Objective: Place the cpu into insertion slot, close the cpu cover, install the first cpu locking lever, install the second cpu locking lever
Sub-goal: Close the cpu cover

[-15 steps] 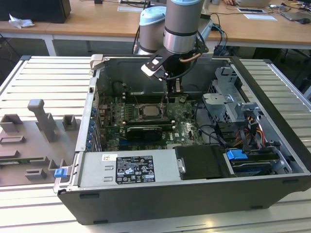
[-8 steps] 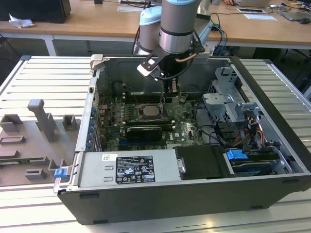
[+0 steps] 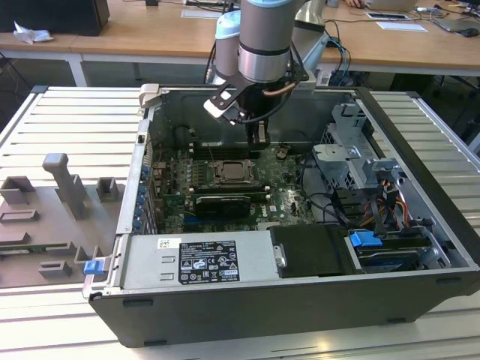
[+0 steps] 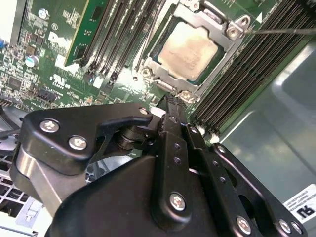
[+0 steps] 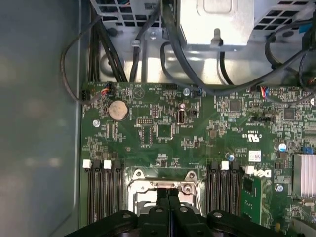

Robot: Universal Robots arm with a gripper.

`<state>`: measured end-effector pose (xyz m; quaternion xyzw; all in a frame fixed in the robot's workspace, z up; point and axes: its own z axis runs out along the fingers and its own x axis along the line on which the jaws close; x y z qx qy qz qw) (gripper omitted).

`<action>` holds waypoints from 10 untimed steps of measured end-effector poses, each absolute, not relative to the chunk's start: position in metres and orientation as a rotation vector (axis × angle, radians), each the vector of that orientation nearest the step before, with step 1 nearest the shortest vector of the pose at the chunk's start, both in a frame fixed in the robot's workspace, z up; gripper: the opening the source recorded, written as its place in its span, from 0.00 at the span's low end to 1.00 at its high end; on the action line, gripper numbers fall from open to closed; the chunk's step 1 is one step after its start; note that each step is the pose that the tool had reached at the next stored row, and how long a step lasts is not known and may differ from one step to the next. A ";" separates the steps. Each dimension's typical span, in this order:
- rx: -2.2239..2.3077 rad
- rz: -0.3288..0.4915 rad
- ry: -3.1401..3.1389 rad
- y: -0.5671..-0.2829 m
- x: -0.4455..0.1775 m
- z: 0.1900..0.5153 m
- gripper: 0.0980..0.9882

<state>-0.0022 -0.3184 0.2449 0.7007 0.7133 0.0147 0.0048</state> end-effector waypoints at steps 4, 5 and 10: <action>2.194 0.046 2.234 -0.318 -0.007 0.239 0.01; 2.194 0.046 2.235 -0.318 -0.008 0.237 0.01; 2.183 0.046 2.245 -0.319 -0.019 0.227 0.01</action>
